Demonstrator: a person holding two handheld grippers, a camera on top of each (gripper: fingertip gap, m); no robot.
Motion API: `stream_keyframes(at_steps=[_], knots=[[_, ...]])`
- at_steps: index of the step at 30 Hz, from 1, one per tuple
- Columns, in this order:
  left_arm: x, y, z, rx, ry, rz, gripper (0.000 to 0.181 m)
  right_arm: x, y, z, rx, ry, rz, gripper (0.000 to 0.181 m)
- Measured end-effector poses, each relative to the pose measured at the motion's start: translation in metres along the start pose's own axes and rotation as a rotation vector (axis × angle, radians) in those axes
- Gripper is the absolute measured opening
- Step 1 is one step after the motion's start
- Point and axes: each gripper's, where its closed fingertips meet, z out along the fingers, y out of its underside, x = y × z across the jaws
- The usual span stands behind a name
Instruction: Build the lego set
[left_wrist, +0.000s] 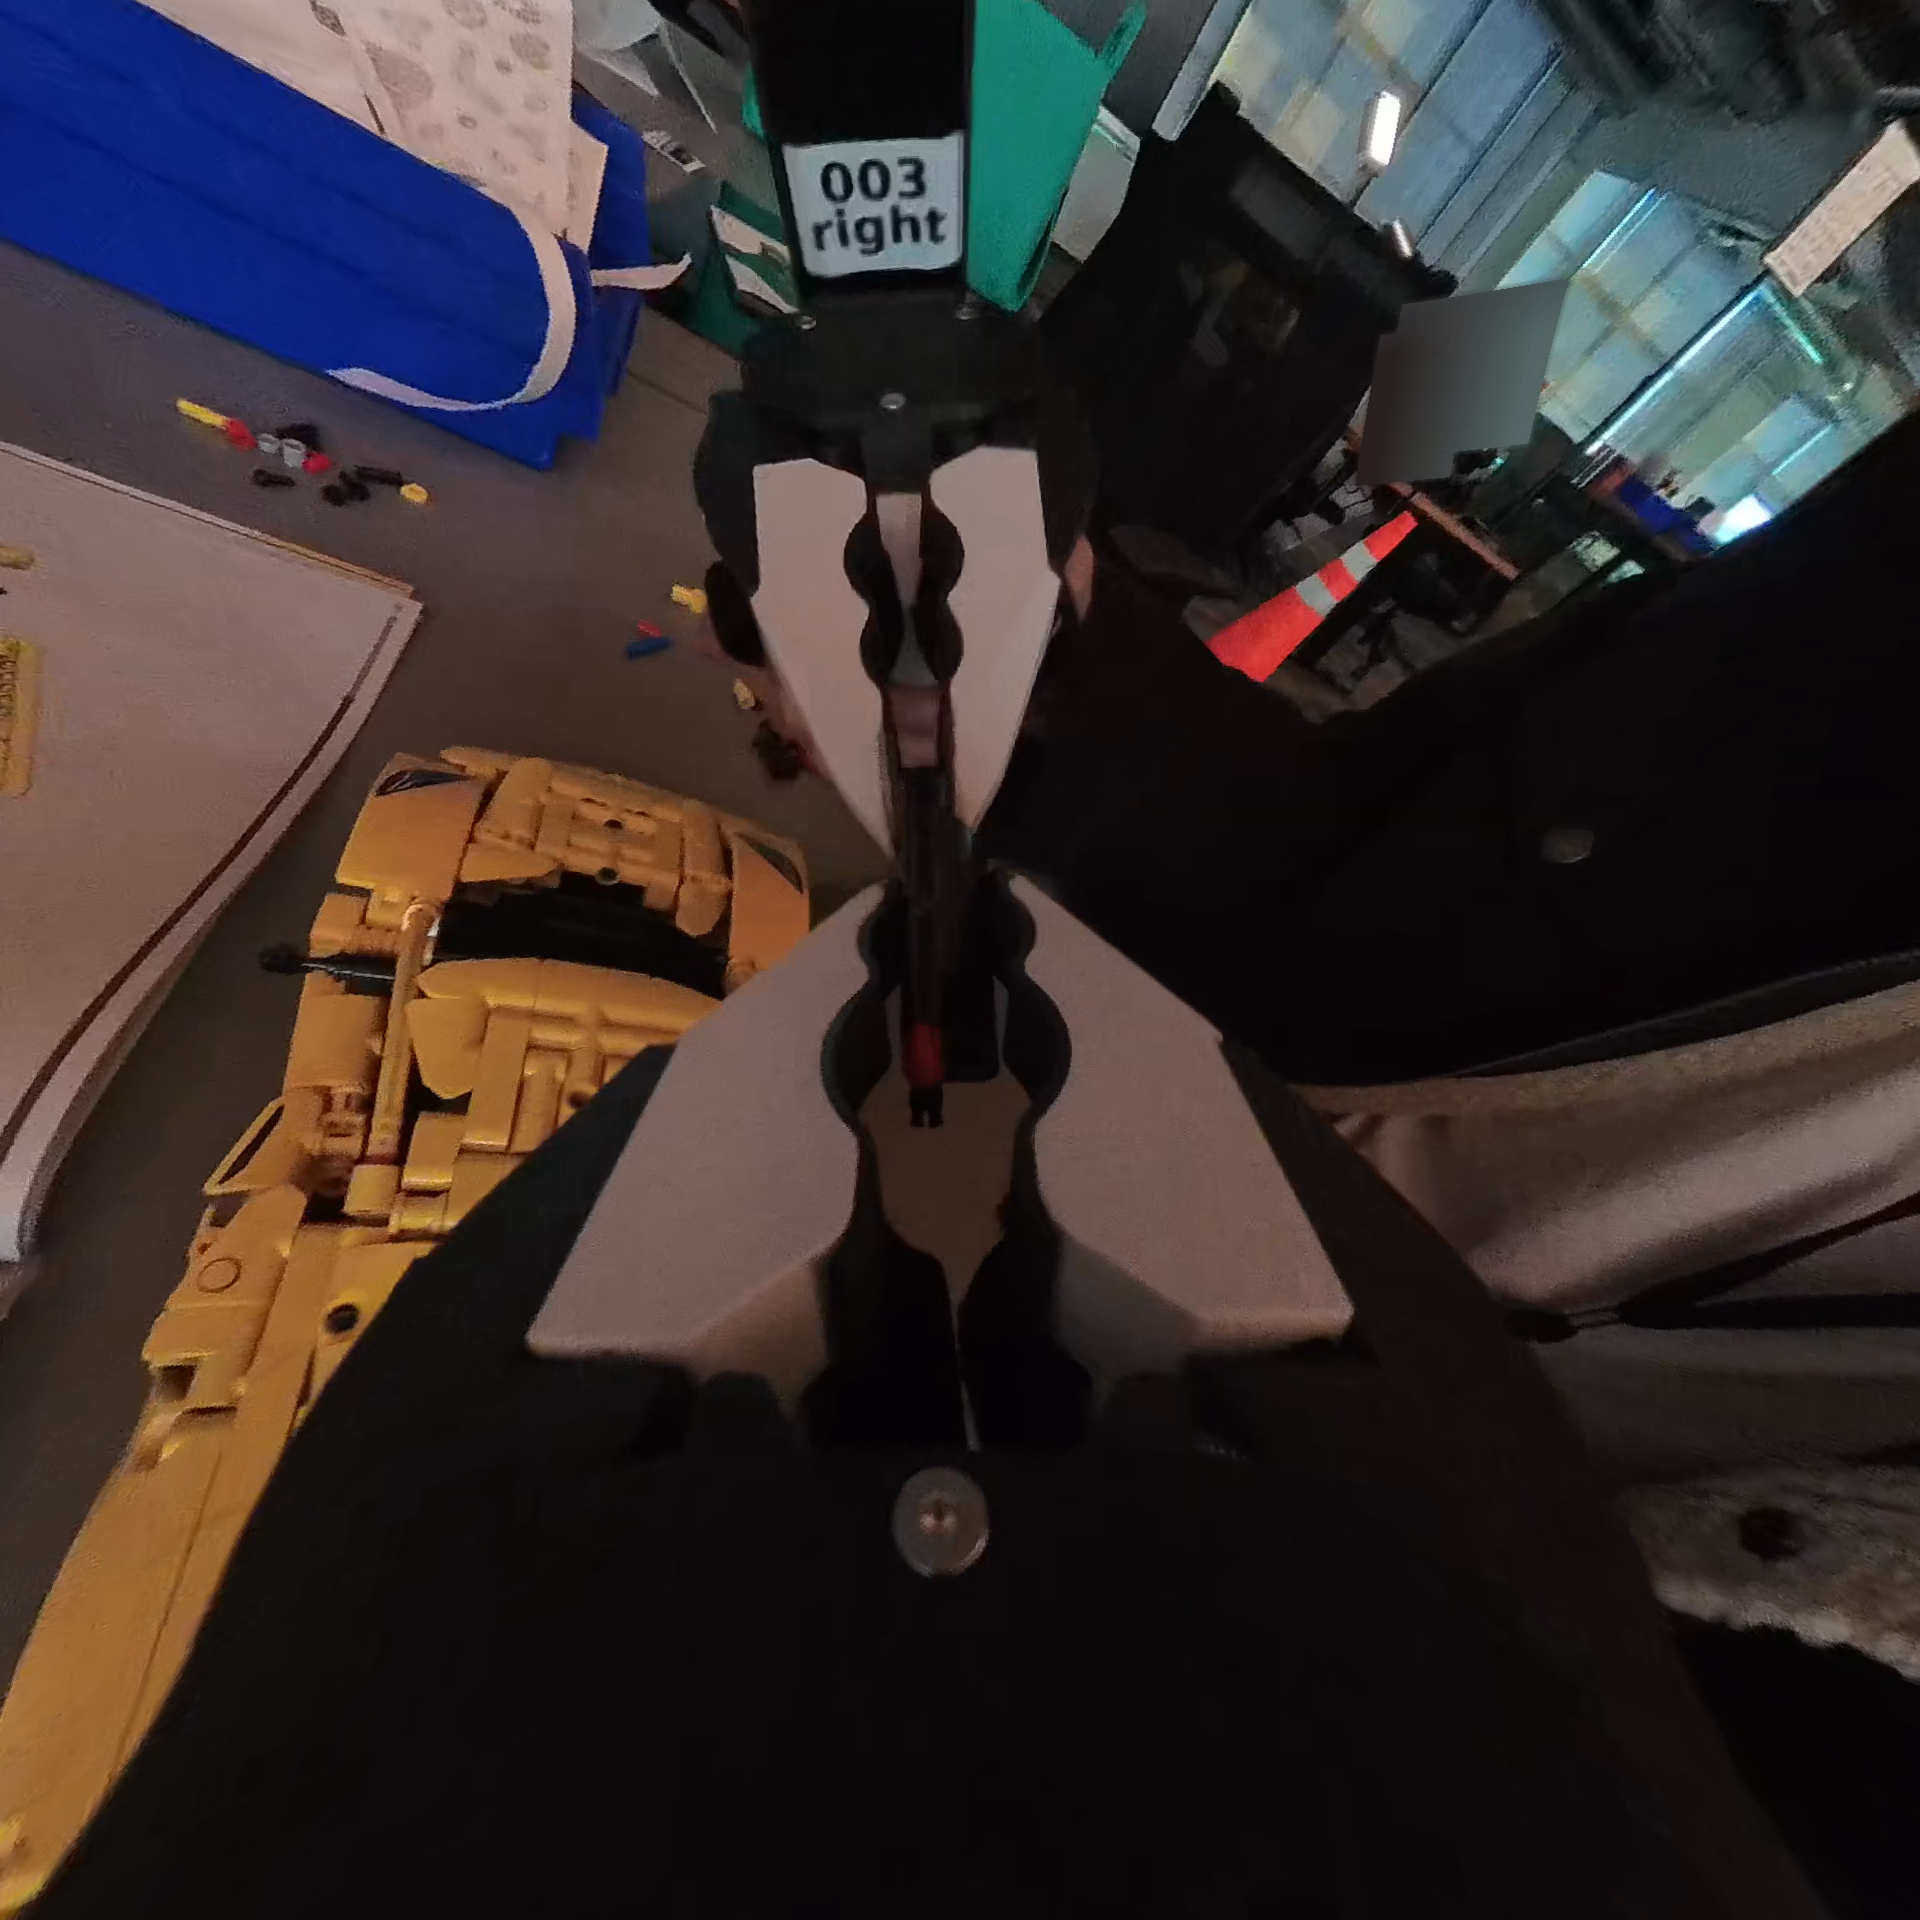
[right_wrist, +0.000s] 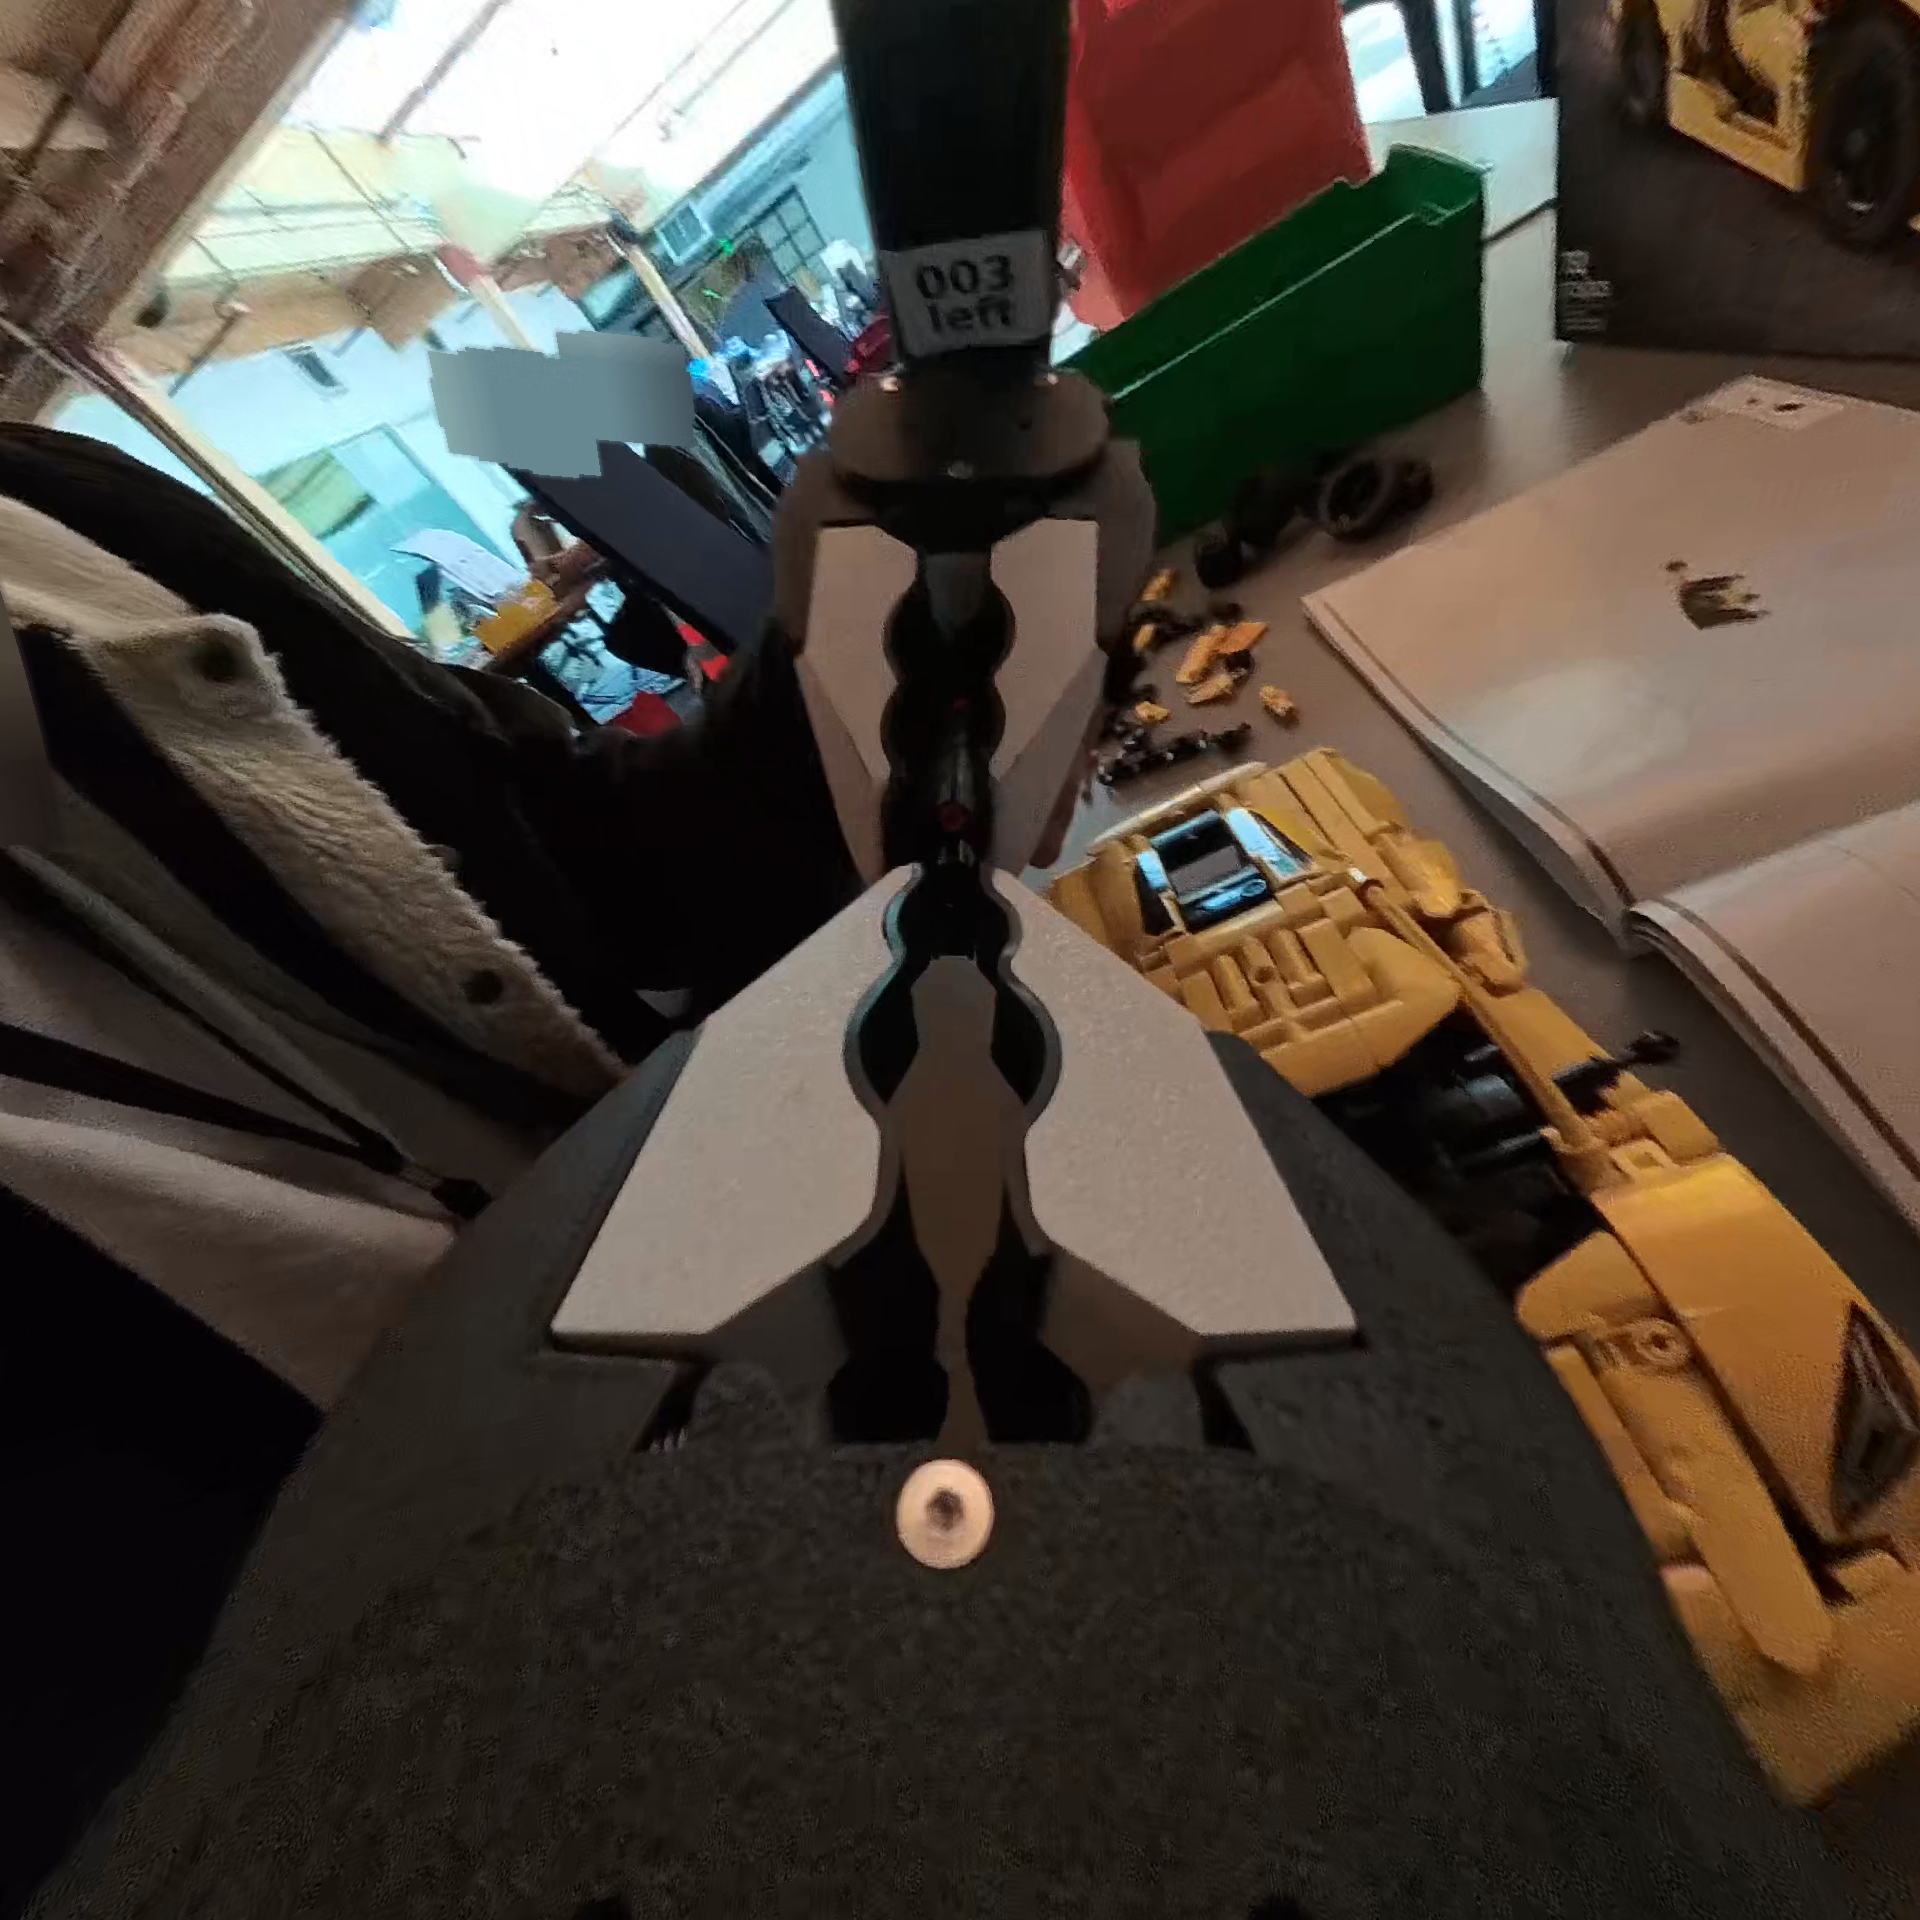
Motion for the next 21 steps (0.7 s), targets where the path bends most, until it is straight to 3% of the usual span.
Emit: stream_keyframes(at_steps=[1, 9, 21], knots=[[-0.003, -0.001, 0.0, 0.005, -0.021, 0.006, 0.016, 0.004, 0.0, 0.0, -0.003, 0.036, -0.01, 0.007], [0.006, -0.028, -0.012, 0.207, 0.081, -0.011, 0.016, -0.005, -0.031, -0.002, 0.161, 0.07, -0.101, 0.006], [0.006, -0.029, -0.014, 0.216, 0.08, 0.003, 0.016, -0.003, -0.028, -0.002, 0.13, 0.087, -0.118, 0.006]])
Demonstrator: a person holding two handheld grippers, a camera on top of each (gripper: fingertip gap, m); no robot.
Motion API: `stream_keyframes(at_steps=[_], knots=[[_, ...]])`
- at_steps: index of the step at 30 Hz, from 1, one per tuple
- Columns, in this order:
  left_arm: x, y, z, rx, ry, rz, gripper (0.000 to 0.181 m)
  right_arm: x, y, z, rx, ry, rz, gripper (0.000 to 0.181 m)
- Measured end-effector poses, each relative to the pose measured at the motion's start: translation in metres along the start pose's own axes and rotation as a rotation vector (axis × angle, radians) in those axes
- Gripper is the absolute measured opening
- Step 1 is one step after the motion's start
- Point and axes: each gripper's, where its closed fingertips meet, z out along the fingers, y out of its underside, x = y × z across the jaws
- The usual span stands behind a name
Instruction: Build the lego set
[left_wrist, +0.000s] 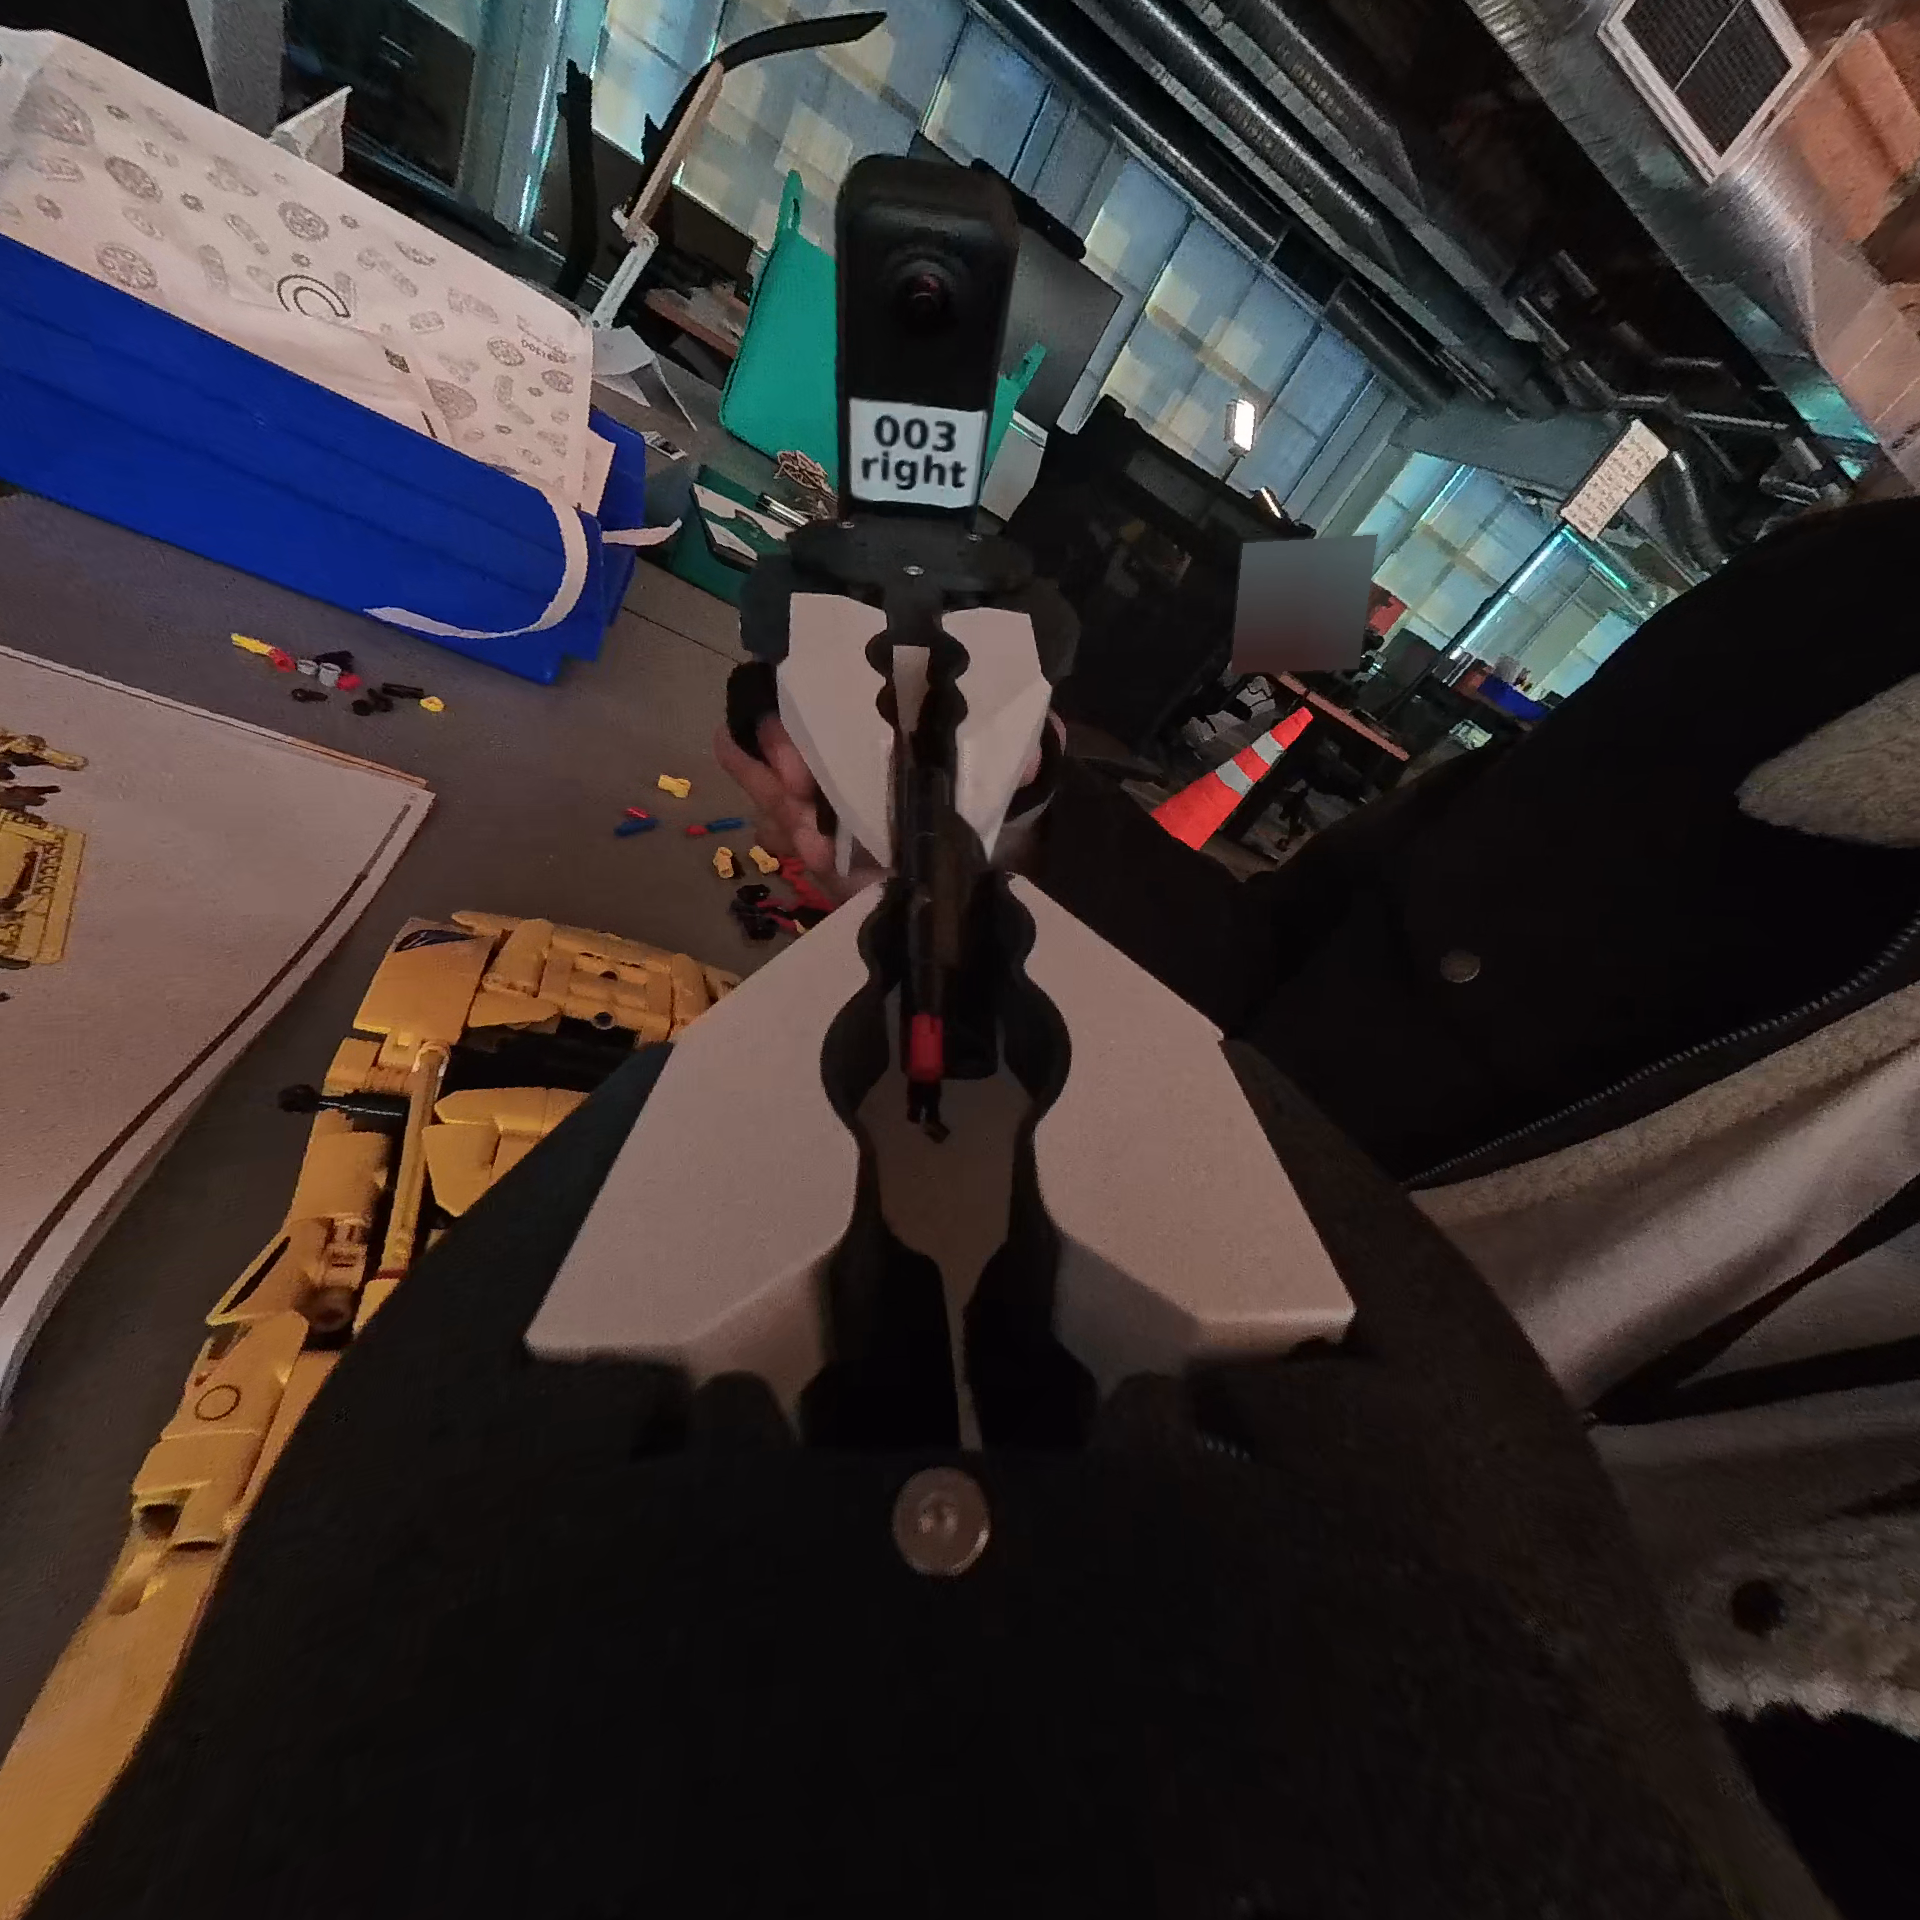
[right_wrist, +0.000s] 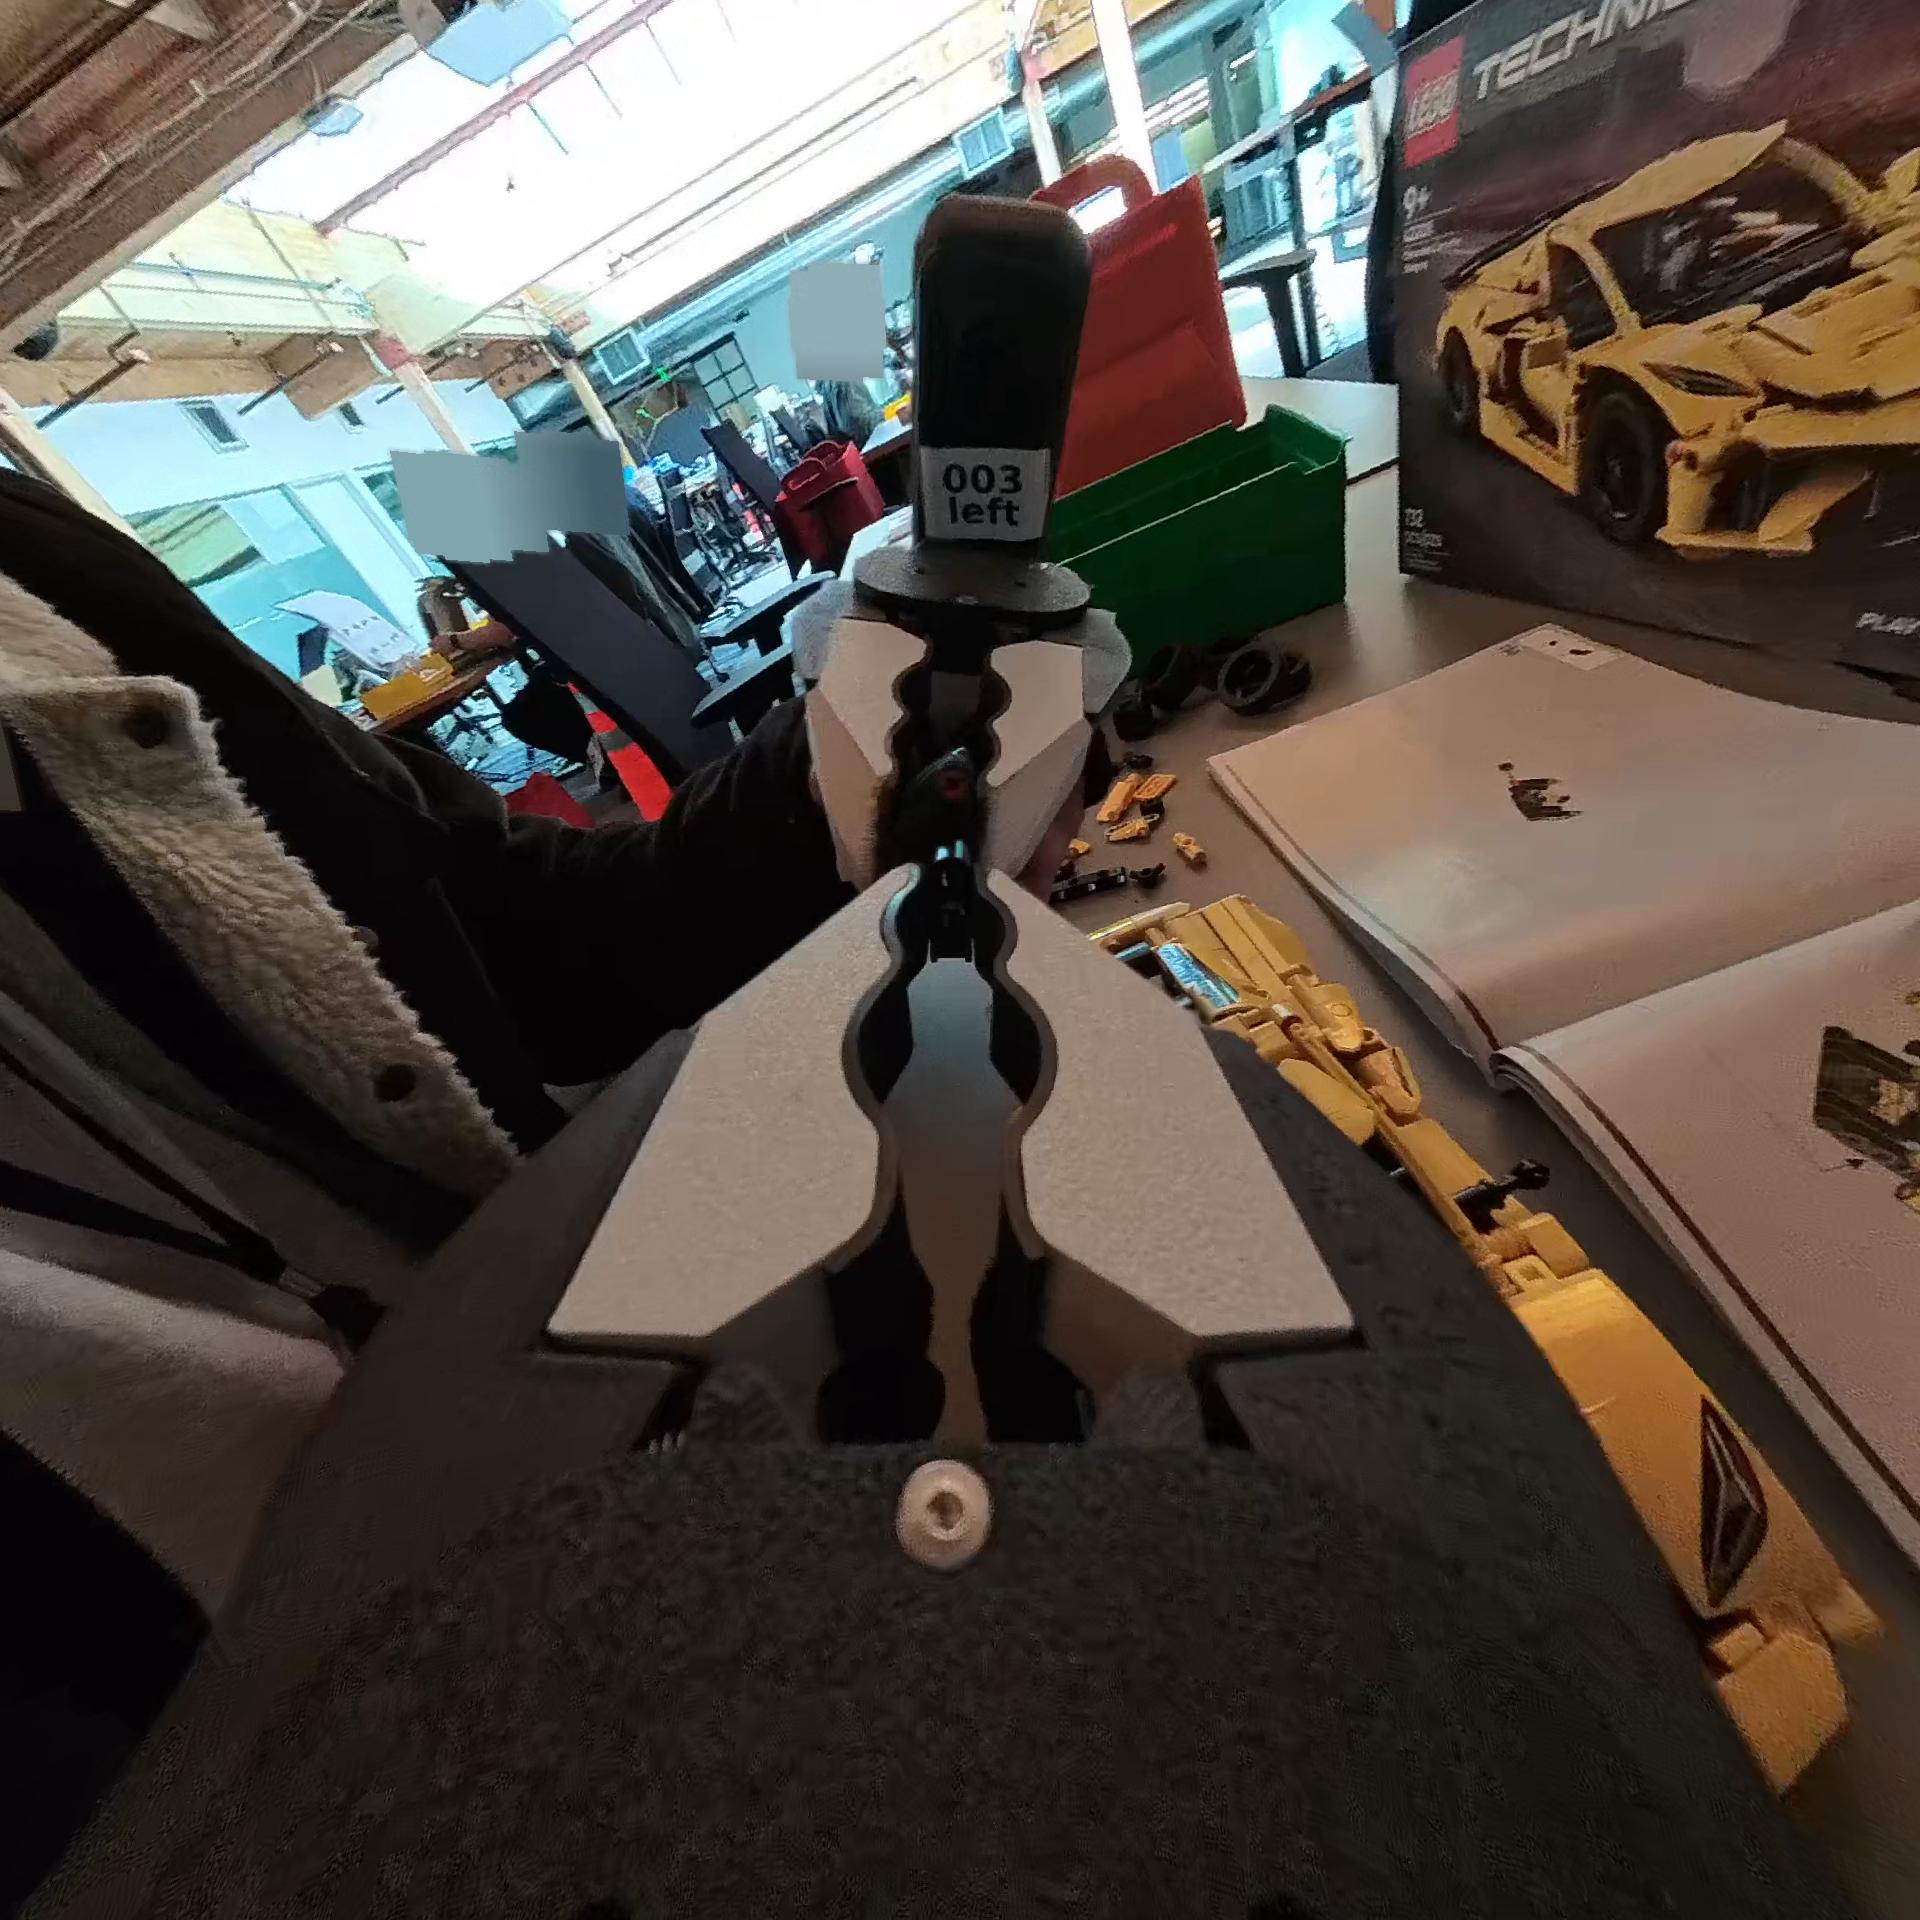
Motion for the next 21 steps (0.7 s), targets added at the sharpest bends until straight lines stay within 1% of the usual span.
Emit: stream_keyframes(at_steps=[4, 7, 9, 11, 14, 17, 18, 19, 20, 21], knots=[[-0.001, 0.003, 0.002, -0.015, -0.011, 0.009, 0.016, 0.0, -0.002, 0.0, 0.019, 0.004, -0.004, 0.006], [0.0, 0.006, 0.005, -0.041, -0.022, 0.027, 0.016, -0.001, -0.002, 0.0, 0.017, -0.022, 0.041, 0.006], [-0.002, 0.017, 0.009, -0.108, -0.05, 0.055, 0.016, -0.001, 0.003, 0.001, -0.017, -0.027, 0.065, 0.006], [-0.007, 0.029, 0.016, -0.172, -0.082, 0.084, 0.015, 0.001, 0.011, 0.005, -0.082, 0.014, 0.041, 0.006], [-0.004, 0.03, 0.024, -0.155, -0.052, 0.061, 0.016, -0.001, 0.011, 0.003, -0.116, 0.018, 0.013, 0.006], [-0.005, 0.028, 0.019, -0.152, -0.059, 0.066, 0.016, -0.003, 0.009, -0.008, -0.16, 0.07, -0.024, 0.006], [-0.007, 0.028, 0.016, -0.157, -0.075, 0.078, 0.016, -0.003, 0.01, -0.016, -0.188, 0.103, -0.047, 0.006], [-0.008, 0.027, 0.014, -0.159, -0.086, 0.087, 0.016, 0.0, 0.017, -0.025, -0.251, 0.167, -0.07, 0.006], [-0.008, 0.025, 0.012, -0.153, -0.086, 0.095, 0.015, 0.005, 0.035, -0.034, -0.37, 0.237, -0.082, 0.006], [-0.006, 0.023, 0.011, -0.143, -0.08, 0.104, 0.015, 0.006, 0.067, -0.044, -0.536, 0.269, -0.071, 0.006]])
